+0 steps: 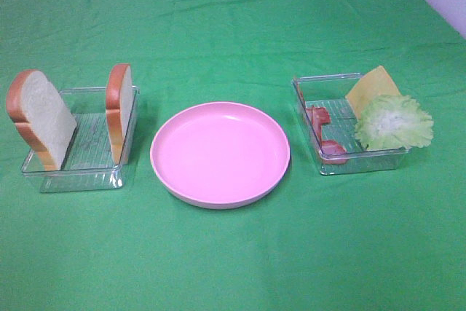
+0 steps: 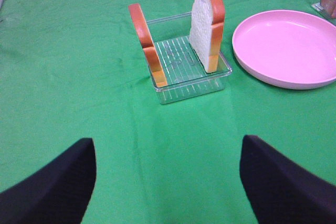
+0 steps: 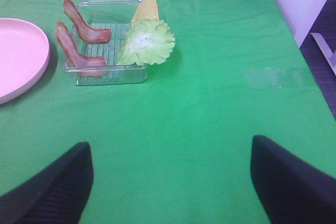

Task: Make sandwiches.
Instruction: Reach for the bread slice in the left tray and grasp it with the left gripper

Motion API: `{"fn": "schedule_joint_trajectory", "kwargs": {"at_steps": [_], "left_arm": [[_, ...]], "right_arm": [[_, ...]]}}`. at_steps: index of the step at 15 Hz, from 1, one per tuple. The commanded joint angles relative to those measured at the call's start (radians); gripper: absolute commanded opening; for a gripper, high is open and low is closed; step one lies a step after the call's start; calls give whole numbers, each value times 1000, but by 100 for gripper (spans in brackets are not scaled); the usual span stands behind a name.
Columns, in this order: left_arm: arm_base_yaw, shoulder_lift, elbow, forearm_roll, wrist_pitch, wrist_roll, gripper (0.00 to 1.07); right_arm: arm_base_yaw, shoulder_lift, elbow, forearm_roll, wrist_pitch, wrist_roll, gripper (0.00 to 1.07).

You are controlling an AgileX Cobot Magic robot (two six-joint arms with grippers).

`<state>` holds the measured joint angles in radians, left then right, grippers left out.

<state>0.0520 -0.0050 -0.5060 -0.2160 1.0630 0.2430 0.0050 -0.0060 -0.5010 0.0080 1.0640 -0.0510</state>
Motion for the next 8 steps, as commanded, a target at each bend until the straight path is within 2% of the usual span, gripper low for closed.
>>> {"fn": "schedule_joint_trajectory", "kwargs": {"at_steps": [1, 4, 8], "left_arm": [[3, -20, 2, -4, -6, -4, 73], [3, -20, 2, -7, -7, -4, 73], [3, -20, 2, -60, -9, -5, 73]], "right_arm": [[-6, -14, 1, -8, -7, 3, 78], [-6, -14, 1, -8, -7, 3, 78], [-6, -14, 1, -8, -7, 3, 78]]}}
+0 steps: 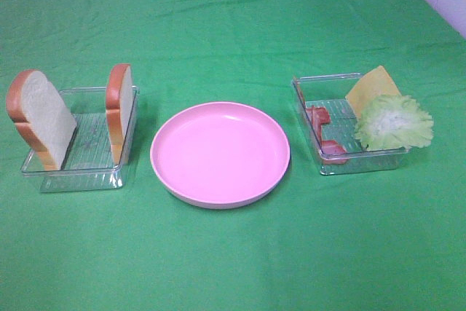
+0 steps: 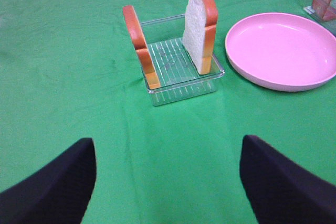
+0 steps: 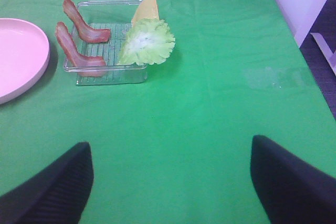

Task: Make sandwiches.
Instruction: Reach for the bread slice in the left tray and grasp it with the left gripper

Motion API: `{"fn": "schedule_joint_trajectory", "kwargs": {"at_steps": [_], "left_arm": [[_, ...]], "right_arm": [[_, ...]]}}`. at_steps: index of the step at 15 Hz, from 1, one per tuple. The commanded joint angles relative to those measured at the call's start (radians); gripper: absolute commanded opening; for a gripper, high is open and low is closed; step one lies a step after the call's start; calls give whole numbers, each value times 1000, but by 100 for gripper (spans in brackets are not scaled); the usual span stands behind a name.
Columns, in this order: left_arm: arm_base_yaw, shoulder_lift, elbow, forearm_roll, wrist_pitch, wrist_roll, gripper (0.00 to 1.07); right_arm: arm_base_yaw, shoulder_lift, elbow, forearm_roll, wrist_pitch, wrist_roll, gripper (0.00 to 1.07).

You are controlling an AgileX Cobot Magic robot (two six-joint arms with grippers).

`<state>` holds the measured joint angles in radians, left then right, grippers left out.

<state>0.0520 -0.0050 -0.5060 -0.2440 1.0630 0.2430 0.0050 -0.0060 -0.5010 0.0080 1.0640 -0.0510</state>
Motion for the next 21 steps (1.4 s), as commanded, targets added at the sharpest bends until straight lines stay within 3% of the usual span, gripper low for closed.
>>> {"fn": "schedule_joint_trajectory", "kwargs": {"at_steps": [1, 21], "left_arm": [[3, -20, 2, -42, -11, -9, 73], [3, -20, 4, -46, -9, -8, 73]], "right_arm": [[-6, -14, 1, -8, -7, 3, 78], [-6, -14, 1, -8, -7, 3, 78]]}}
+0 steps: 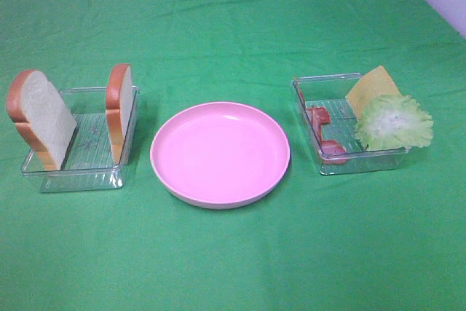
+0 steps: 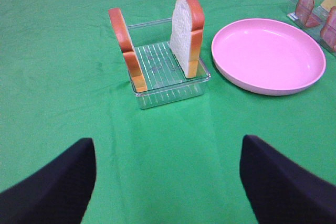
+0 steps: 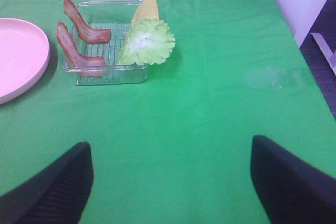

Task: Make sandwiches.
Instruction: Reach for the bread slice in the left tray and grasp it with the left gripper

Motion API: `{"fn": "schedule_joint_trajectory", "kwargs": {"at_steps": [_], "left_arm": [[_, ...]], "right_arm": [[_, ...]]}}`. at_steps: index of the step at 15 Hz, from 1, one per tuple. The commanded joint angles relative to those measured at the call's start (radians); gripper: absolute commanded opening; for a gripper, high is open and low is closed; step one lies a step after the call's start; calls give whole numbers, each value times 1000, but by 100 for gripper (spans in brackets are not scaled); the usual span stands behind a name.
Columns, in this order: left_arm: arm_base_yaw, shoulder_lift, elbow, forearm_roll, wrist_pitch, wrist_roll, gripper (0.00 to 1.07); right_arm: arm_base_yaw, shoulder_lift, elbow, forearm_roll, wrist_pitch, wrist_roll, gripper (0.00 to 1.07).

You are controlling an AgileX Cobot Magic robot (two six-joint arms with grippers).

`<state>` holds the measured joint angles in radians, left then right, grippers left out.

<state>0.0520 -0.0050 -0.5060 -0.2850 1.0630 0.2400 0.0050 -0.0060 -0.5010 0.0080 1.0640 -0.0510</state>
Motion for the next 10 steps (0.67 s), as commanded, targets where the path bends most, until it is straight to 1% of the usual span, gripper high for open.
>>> {"fn": "schedule_joint_trajectory", "kwargs": {"at_steps": [1, 9, 10], "left_arm": [[3, -20, 4, -5, -9, -5, 73], [3, -20, 4, -6, -10, -5, 73], [3, -19, -1, -5, -20, -14, 71]], "right_arm": [[-6, -14, 1, -8, -7, 3, 78], [-6, -14, 1, -8, -7, 3, 78], [-6, -14, 1, -8, -7, 3, 78]]}}
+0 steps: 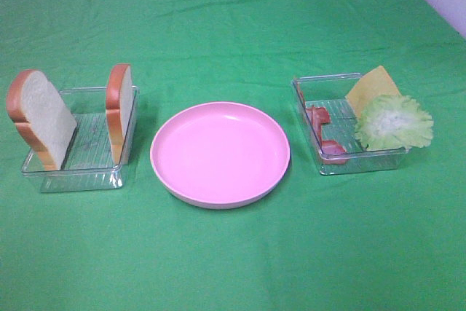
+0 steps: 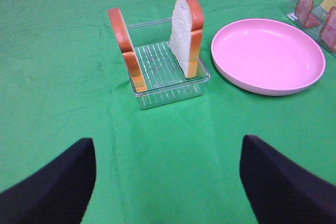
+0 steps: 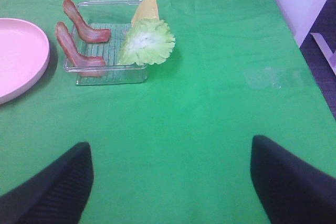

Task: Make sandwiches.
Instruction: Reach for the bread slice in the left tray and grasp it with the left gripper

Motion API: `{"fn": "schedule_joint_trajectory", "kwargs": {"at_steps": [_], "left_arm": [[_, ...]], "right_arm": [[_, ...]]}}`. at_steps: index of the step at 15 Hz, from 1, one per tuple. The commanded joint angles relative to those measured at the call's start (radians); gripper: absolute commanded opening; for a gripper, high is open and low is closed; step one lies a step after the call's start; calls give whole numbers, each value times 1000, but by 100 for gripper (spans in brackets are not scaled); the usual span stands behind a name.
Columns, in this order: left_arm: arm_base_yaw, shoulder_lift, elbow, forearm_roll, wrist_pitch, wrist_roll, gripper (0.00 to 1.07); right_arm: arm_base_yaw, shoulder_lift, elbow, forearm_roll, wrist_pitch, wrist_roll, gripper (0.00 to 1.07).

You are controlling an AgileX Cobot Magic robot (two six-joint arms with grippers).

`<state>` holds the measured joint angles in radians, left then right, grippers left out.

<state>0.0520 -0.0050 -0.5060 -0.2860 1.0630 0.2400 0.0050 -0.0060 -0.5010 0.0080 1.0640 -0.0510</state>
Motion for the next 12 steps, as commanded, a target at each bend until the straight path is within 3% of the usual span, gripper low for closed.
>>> {"fn": "schedule_joint_trajectory", "kwargs": {"at_steps": [1, 4, 6, 10, 12], "left_arm": [[3, -19, -13, -8, -62, -43, 68], [3, 2, -20, -25, -227, -130, 63], [3, 99, -22, -38, -294, -190, 63], [3, 483, -54, -151, -372, -181, 63], [3, 678, -122, -160, -362, -141, 63]], "right_arm": [[-6, -14, 1, -8, -7, 3, 78], [-6, -14, 1, -8, -7, 3, 78], [-6, -14, 1, -8, -7, 3, 78], [-6, -14, 1, -8, -7, 3, 78], [-6, -14, 1, -8, -7, 3, 78]]}}
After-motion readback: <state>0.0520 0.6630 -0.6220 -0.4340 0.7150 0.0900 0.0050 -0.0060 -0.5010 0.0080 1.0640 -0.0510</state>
